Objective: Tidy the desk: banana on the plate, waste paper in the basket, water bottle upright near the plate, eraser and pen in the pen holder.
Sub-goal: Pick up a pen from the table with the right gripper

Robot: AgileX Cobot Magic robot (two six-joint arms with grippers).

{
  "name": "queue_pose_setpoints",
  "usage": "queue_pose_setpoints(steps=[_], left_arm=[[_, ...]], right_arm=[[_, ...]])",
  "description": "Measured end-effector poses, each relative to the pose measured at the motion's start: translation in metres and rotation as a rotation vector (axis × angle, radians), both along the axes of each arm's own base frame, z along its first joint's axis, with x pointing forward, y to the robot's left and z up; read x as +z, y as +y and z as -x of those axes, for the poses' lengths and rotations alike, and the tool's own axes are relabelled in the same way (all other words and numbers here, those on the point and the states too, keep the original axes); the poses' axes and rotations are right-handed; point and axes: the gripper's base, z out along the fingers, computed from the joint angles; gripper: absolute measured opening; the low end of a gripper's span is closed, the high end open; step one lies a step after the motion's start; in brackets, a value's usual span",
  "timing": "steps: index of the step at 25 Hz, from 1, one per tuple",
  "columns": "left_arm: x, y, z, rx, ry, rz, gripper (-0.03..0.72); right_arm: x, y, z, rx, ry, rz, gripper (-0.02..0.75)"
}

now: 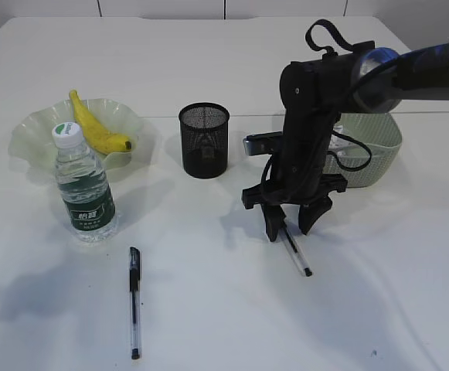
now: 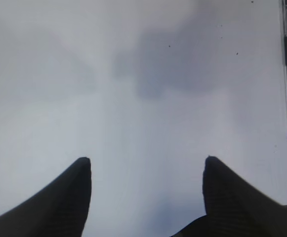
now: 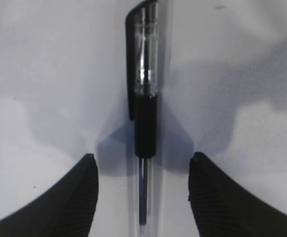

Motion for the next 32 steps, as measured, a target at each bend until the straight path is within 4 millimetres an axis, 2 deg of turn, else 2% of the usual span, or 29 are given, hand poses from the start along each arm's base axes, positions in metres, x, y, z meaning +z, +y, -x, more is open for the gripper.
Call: queue_pose_setpoints(steps=[13,26,32], left_arm=[[0.0002,0.0001,-0.0008,0.002,-0.01,0.0,0.496],[0.0003,-0.0001,-0.001,0.003,-0.011,0.002,0.496],[0.0003,-0.0001,-0.001,0.003,-0.011,0.002,0.496]], right_arm=[[-0.0011,0.0005,-0.0006,-0.002,-0.004,-0.004,0.4],[-0.0011,0.0005,-0.0006,-0.002,-0.004,-0.004,0.248],[-0.0011,0.0005,-0.0006,-0.002,-0.004,-0.004,0.232]])
